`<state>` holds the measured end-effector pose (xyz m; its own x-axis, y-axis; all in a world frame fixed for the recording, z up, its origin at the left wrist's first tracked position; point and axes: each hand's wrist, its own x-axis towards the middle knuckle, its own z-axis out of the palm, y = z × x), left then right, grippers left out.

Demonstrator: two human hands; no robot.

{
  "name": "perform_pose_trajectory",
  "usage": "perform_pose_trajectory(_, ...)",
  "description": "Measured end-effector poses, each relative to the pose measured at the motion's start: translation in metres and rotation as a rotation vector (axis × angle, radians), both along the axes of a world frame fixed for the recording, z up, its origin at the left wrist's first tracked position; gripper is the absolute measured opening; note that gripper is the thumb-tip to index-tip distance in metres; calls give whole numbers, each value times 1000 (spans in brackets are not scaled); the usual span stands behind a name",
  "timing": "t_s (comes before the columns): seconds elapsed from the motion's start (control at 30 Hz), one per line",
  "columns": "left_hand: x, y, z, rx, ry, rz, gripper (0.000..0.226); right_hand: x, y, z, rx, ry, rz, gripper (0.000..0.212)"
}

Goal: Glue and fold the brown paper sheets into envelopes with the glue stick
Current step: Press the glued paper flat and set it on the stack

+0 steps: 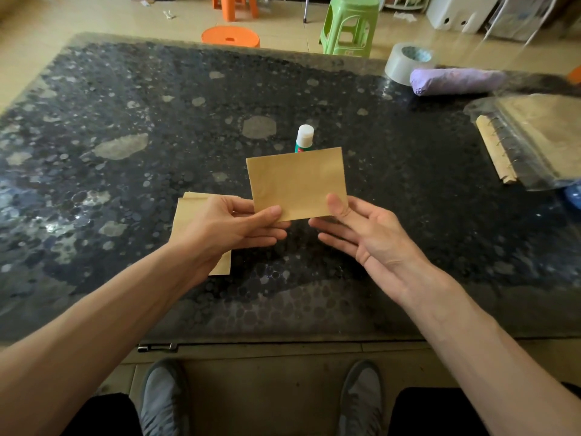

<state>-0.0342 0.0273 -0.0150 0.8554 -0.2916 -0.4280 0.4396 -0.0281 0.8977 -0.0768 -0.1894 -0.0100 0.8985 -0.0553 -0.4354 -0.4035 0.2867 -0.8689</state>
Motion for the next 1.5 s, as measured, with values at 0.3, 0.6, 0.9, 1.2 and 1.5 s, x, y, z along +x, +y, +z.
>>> perform_pose_trajectory(0.3, -12, -12, -5, -27, -1, -58, 33, -6, 18, -15, -141, 16, -102, 36)
perform_pose_trajectory(0.6, -14, -15, -13, 29, -122, 3, 25, -8, 26, -21, -106, -4, -126, 29)
perform_pose_trajectory(0.9, -15, -19, -9, -9, -174, 96, 19, -5, 18, -12, -128, -23, -101, 31)
perform_pose_trajectory(1.2, -11, -13, -8, -20, -152, 137, 21, -4, 14, -11, 33, -79, -50, 42)
perform_pose_trajectory(1.5, -9, -11, -8, -47, -121, 169, 22, -4, 15, -9, 10, -98, -16, 43)
